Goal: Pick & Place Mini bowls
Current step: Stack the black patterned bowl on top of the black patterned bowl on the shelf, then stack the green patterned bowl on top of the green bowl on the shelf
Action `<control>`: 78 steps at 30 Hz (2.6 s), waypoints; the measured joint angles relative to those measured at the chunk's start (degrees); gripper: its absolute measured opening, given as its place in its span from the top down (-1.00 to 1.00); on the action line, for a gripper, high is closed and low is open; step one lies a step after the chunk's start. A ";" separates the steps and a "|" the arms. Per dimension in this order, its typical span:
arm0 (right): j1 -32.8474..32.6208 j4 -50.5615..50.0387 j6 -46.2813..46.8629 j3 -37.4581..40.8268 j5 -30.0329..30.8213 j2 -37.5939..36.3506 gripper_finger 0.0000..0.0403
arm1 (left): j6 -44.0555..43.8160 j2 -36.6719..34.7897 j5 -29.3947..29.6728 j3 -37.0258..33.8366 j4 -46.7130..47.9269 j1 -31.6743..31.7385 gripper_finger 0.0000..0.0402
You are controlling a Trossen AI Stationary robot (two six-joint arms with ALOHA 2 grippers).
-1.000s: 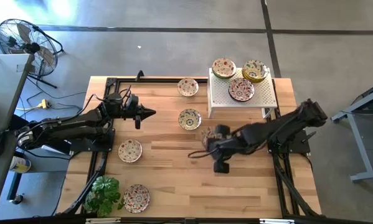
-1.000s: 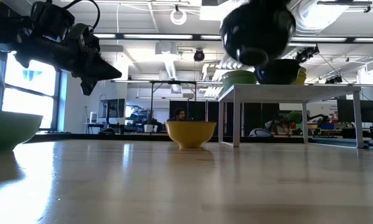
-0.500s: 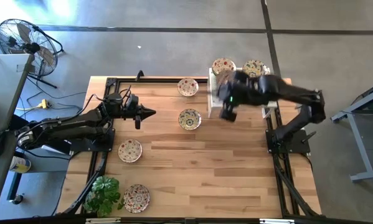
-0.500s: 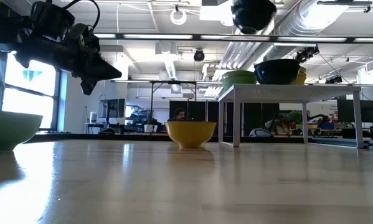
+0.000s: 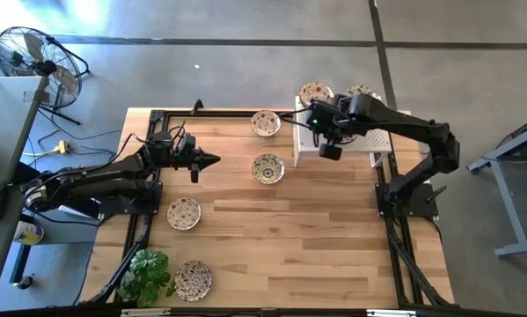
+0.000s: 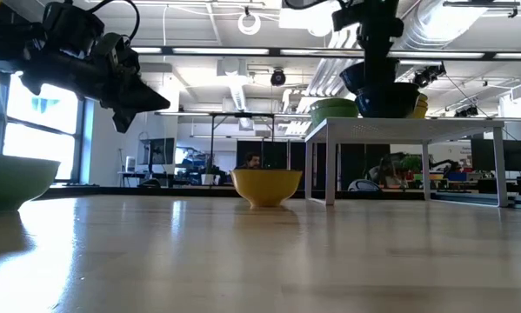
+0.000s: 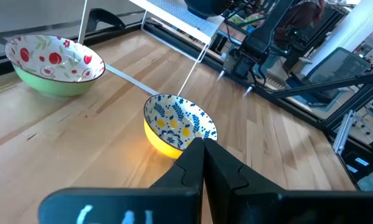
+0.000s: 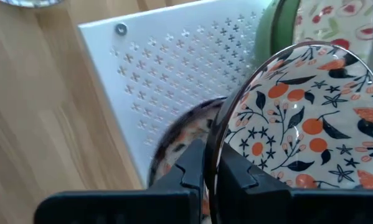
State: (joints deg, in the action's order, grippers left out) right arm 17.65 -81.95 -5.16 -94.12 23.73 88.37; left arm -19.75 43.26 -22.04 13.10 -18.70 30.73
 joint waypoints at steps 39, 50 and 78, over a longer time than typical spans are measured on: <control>0.37 8.82 10.90 12.34 -9.11 -11.00 0.23 | -0.02 -0.02 -2.45 0.00 1.31 -0.01 1.00; 4.69 9.42 8.09 12.45 -10.82 -11.13 0.46 | -0.02 0.00 -2.26 0.00 1.31 0.01 1.00; 4.49 21.33 7.68 4.89 -16.70 -11.82 0.14 | 0.04 0.00 -2.30 0.00 1.31 0.00 1.00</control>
State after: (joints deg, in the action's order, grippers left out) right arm 22.14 -60.61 2.52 -89.23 7.03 76.54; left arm -19.70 43.26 -24.34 13.10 -17.39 30.73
